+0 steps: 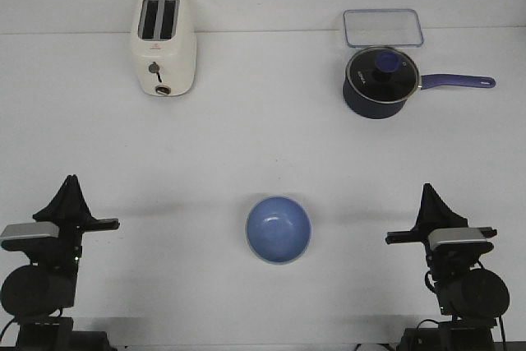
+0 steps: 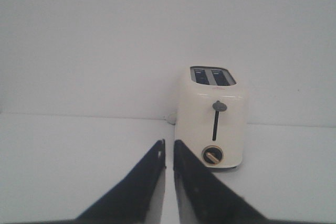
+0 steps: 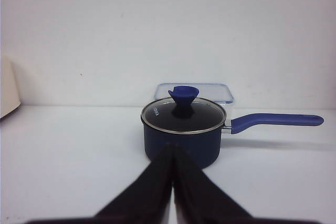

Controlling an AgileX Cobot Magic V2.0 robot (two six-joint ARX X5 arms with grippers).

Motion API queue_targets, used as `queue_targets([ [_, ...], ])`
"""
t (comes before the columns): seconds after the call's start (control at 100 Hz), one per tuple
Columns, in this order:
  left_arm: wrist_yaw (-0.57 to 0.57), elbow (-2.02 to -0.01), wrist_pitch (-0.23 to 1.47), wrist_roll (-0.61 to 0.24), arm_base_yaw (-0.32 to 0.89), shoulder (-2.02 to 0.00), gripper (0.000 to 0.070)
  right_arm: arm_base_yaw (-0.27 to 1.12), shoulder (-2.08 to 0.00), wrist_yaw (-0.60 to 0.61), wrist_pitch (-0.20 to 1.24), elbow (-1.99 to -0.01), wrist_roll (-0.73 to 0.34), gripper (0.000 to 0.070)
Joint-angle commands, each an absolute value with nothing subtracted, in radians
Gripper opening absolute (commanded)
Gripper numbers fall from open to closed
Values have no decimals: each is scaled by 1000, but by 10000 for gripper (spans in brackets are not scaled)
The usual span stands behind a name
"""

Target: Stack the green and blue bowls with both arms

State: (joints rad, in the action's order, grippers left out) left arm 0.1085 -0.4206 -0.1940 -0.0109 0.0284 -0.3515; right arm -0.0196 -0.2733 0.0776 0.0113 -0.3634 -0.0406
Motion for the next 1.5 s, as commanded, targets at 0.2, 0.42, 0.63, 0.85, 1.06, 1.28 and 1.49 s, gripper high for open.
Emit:
queue_targets([
  [0.2, 62, -157, -166, -7, -14, -103, 14, -19, -273, 78, 0, -369, -33, 0],
  [0.42, 25, -35, -162, -45, -27, -3, 14, -19, -273, 78, -1, -369, -33, 0],
  [0.63, 22, -14, -154, -46, -26, -3, 15, -19, -273, 78, -1, -369, -33, 0],
  [0.85, 22, -14, -158, -46, -26, -3, 15, -19, -273, 78, -1, -369, -33, 0],
  [1.06, 22, -14, -158, -46, -26, -3, 15, -19, -273, 78, -1, -369, -33, 0],
  [1.28, 22, -14, -158, -46, -26, -3, 15, -19, -273, 78, -1, -369, -33, 0],
  [1.49, 22, -14, -158, -46, -26, -3, 15, -19, -267, 70, 1, -369, -15, 0],
])
